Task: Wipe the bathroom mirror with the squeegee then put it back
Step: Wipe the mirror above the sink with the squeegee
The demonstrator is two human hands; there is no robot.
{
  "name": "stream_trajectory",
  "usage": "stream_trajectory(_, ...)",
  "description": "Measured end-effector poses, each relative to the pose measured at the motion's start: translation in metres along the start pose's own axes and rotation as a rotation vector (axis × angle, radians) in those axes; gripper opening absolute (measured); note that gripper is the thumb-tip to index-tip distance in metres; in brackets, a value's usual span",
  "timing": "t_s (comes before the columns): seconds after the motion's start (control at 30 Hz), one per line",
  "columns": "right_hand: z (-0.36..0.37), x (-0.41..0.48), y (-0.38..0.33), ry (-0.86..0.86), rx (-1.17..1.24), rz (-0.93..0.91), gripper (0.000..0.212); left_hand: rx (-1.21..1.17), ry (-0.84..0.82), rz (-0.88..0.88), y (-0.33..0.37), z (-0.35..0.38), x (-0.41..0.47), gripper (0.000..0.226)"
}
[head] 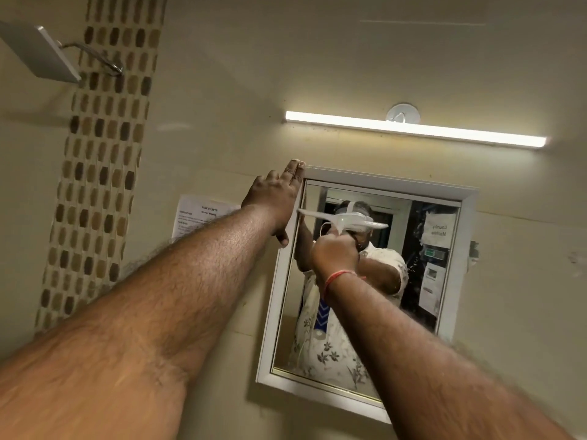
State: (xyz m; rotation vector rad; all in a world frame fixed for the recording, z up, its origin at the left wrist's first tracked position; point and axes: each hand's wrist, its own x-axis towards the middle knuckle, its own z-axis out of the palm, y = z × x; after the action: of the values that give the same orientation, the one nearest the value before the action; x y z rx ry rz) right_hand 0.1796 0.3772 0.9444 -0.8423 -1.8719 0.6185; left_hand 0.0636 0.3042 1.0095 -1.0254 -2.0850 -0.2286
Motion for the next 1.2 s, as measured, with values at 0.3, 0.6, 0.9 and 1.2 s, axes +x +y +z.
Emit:
stream_trajectory(0.3,0.022,-0.028,0.049,0.016,0.269,0.191,0.037,0.001,-0.017,-0.017,-0.001,0.001,0.000,0.184)
stream_trajectory(0.6,0.056,-0.085,0.102,-0.001,0.272,0.215,0.041,-0.071,-0.018,0.045,-0.004,0.054,-0.053,0.181)
stream_trajectory(0.9,0.086,-0.140,0.158,-0.060,0.195,0.294,0.044,-0.160,-0.039,0.110,0.008,0.126,-0.129,0.182)
stream_trajectory(1.2,0.104,-0.174,0.195,-0.116,0.146,0.376,0.045,-0.210,-0.075,0.086,0.022,0.164,-0.171,0.170)
